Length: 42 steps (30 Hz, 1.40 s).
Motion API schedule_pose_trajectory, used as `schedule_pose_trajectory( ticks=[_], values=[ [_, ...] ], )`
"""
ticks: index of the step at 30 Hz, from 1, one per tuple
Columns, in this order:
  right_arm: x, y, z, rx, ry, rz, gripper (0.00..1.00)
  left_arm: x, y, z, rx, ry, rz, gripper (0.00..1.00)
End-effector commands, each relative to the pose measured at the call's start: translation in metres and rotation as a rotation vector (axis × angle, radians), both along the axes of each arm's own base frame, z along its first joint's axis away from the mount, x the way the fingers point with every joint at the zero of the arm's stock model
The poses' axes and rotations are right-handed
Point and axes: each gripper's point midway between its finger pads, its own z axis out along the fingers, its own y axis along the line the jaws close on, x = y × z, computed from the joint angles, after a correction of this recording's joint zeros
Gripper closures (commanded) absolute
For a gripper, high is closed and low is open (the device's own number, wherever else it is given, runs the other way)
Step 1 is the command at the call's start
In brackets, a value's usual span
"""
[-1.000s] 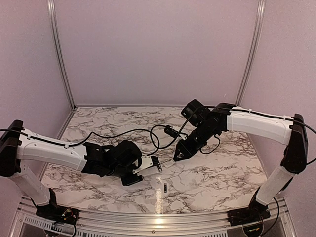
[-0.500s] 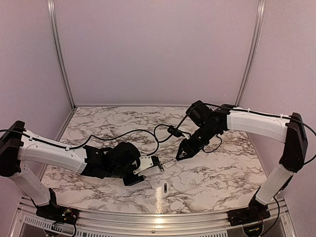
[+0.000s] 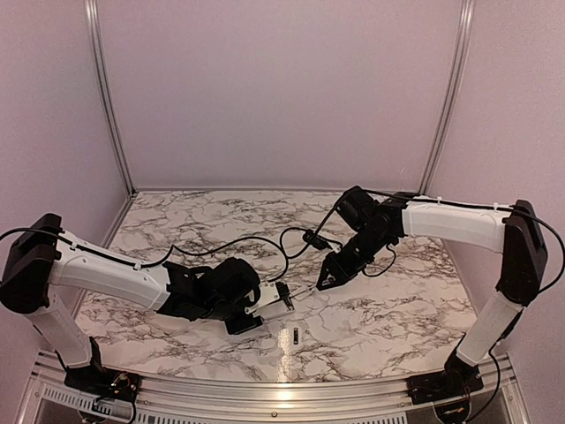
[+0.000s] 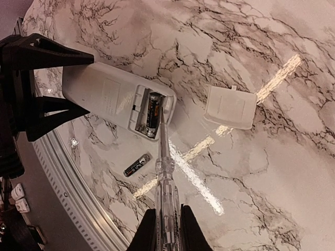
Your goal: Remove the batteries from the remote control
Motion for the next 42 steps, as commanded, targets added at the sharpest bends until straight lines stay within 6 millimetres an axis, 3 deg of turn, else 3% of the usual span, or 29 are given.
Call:
schedule_pose_trajectory(
  ticks=[1,5,10,15,21,26,33,42],
  values=[
    [0.007,-0.019,-0.005,-0.049,-0.011,-0.073,1.0,0.005,0.011,-0.002,0.049,-0.035,0.016,0.92],
    [0.007,-0.018,-0.003,-0.037,-0.012,-0.089,1.0,0.014,0.021,0.001,0.074,-0.108,0.038,0.92],
    [0.008,-0.02,-0.021,-0.077,-0.001,-0.061,1.0,0.015,0.016,0.012,0.022,-0.169,0.004,0.92],
    [0.012,-0.016,-0.032,-0.086,-0.005,-0.026,1.0,0.013,0.012,0.008,0.031,-0.168,-0.035,0.92],
    [0.018,0.0,0.012,0.046,-0.086,-0.009,1.0,0.01,0.016,-0.001,0.051,-0.163,-0.053,0.92],
    [0.013,-0.003,0.044,0.105,-0.194,0.047,1.0,0.01,0.02,-0.003,0.061,-0.18,-0.062,0.92],
    [0.003,0.0,0.031,0.114,-0.163,0.133,1.0,0.011,0.016,0.003,0.033,-0.211,-0.075,0.92],
    [0.011,0.012,0.022,0.133,-0.159,0.181,1.0,0.013,0.016,-0.001,0.059,-0.226,-0.092,0.92]
  ],
)
